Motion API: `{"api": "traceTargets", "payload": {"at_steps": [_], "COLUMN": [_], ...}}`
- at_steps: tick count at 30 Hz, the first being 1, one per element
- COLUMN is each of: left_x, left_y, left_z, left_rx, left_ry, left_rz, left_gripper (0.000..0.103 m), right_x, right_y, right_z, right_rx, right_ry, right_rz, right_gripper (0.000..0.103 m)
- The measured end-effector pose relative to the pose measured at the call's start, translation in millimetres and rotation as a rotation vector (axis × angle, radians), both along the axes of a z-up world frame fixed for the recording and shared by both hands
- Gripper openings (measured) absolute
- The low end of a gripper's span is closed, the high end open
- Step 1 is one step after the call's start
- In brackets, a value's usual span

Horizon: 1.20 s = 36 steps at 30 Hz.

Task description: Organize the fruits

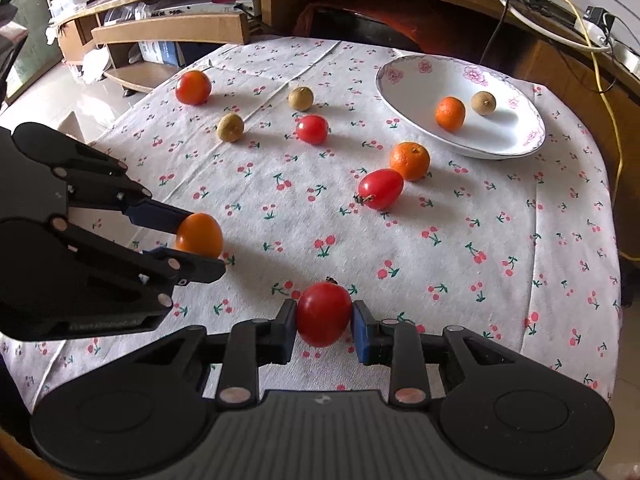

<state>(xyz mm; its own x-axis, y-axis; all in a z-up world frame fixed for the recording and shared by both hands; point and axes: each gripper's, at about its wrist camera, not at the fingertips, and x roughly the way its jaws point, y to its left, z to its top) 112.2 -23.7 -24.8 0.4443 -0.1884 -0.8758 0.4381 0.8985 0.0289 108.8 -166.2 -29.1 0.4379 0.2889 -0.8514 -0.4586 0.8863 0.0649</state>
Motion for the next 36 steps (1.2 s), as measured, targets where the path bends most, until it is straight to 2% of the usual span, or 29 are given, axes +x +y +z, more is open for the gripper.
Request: {"api": "traceTargets", "payload": {"at_steps": [15,36], "left_x": [19.5,66.7], "left_y": [-16.0,-43.4], "left_z": [23.0,46.2], "left_rx": [-0.044,-0.05], "left_ry": [-0.074,-0.145], "left_rz": [0.025,0.069], "left_gripper": [0.041,0.04], "right_x": [18.2,57.9], "right_y": [-17.8,-48.5], "right_z": [25.2,49.2], "right_rx": [0.059,0.094], "right_ry": [-0.055,-0.131], "right_rz": [-0.089,-0.241], "right_gripper": [0.031,0.031]}}
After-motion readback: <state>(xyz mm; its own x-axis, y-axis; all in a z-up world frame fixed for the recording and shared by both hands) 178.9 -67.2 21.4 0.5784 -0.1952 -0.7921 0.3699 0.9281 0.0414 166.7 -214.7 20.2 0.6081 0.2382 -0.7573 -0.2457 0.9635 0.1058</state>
